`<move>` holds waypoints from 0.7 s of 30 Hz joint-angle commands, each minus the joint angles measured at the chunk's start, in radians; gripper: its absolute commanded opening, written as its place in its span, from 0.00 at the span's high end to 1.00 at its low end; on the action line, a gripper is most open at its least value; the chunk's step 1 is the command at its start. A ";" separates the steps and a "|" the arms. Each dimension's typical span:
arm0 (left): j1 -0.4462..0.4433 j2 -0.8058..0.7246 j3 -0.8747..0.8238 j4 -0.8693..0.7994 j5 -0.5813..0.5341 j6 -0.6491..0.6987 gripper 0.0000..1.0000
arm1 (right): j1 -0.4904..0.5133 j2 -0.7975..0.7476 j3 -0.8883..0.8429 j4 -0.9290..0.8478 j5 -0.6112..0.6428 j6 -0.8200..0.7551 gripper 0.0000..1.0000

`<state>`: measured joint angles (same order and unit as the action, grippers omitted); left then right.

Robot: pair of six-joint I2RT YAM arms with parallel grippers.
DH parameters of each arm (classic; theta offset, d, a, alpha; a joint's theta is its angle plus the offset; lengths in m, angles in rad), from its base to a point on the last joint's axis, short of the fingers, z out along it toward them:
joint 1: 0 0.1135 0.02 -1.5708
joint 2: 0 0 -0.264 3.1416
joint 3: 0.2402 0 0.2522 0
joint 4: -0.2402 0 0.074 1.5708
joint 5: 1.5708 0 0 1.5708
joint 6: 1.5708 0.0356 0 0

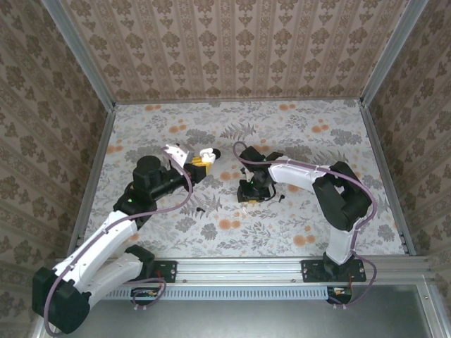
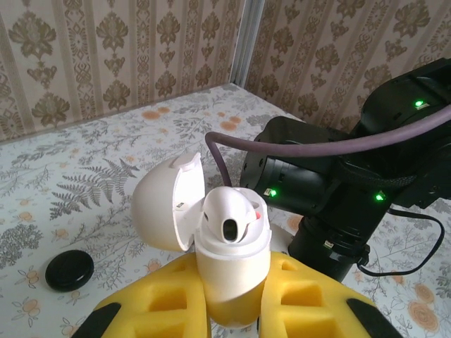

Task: Insert the wireless bluetooth earbuds into the charging case

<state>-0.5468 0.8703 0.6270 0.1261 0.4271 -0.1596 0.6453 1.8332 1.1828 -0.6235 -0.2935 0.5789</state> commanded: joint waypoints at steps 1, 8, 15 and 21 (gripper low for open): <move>0.010 -0.025 -0.014 0.015 0.007 0.022 1.00 | 0.020 -0.053 -0.015 -0.008 0.029 -0.014 0.59; 0.013 -0.027 -0.042 0.036 0.001 0.022 1.00 | 0.124 -0.007 0.036 -0.090 0.169 -0.057 0.52; 0.014 -0.041 -0.043 0.009 0.010 0.023 1.00 | 0.130 0.057 0.075 -0.123 0.211 -0.075 0.54; 0.016 -0.068 -0.067 0.012 -0.002 0.012 1.00 | 0.125 0.095 0.104 -0.154 0.226 -0.094 0.65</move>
<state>-0.5411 0.8265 0.5789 0.1230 0.4229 -0.1596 0.7761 1.9057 1.2537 -0.7212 -0.1055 0.5034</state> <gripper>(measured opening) 0.157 0.365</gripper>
